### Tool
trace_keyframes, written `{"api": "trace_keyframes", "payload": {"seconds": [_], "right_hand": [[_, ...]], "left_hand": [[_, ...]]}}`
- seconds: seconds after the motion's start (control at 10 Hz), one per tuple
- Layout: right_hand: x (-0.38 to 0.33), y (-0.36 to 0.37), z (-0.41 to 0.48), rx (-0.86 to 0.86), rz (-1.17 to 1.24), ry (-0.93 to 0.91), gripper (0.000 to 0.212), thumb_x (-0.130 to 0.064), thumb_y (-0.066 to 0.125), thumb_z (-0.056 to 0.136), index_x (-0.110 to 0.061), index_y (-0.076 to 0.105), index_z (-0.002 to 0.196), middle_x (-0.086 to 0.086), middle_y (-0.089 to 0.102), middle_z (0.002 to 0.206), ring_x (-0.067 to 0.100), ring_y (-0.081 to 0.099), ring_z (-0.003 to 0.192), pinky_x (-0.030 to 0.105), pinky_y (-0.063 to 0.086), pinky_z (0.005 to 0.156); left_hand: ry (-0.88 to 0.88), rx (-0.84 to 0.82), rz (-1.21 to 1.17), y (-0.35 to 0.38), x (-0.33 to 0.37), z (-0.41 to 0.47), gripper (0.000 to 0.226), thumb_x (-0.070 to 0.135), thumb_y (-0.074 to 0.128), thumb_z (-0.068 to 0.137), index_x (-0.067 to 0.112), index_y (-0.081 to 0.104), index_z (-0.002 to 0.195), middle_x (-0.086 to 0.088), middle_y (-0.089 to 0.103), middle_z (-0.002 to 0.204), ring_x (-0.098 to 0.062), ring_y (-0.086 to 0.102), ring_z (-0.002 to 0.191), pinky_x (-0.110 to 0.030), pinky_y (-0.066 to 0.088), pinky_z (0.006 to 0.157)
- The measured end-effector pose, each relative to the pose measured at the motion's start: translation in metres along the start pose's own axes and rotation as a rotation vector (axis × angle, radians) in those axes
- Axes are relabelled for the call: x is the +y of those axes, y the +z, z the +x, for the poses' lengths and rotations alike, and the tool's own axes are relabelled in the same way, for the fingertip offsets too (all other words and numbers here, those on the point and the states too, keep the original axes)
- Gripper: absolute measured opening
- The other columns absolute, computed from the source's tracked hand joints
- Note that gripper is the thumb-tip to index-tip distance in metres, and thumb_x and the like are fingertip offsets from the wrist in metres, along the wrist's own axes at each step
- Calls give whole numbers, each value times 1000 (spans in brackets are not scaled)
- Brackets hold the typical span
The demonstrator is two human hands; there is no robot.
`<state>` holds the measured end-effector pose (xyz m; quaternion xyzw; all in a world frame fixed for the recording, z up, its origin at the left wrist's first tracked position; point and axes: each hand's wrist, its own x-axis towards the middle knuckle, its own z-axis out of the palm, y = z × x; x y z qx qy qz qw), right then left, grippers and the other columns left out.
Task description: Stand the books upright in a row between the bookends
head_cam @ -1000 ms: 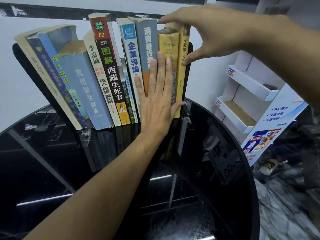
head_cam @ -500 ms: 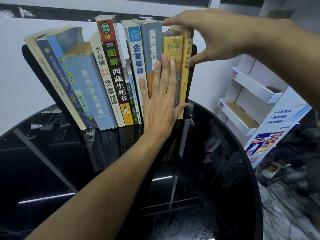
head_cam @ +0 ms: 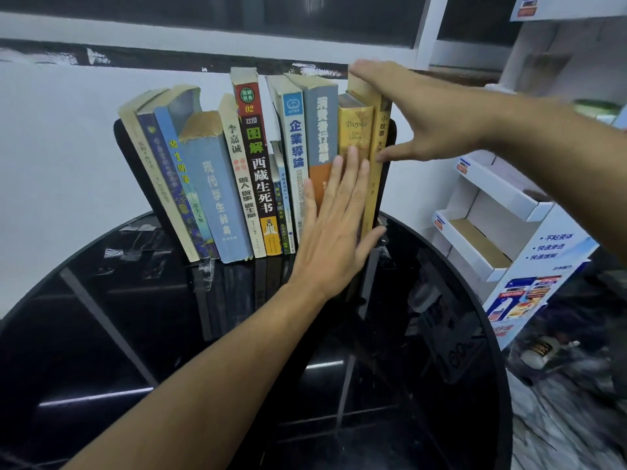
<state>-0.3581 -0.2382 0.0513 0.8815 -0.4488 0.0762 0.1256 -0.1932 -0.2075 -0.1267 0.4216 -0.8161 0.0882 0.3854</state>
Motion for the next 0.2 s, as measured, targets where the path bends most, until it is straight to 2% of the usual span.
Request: {"api": "trace_keyframes", "payload": {"seconds": [0.1, 0.2], "right_hand": [[-3, -1, -16, 19, 68, 24, 112, -48, 76, 81, -25, 2, 162, 1, 5, 170, 18, 8, 156, 36, 12, 126], [-19, -5, -48, 49, 103, 58, 107, -49, 70, 82, -27, 3, 162, -3, 5, 170, -7, 4, 145, 2, -2, 111]], "left_hand": [[26, -45, -74, -14, 2, -16, 75, 42, 48, 104, 16, 9, 162, -1, -7, 171, -16, -14, 156, -56, -3, 125], [13, -188, -293, -35, 10, -37, 59, 34, 51, 105, 20, 31, 158, 6, 9, 170, -8, -6, 156, -48, 1, 128]]}}
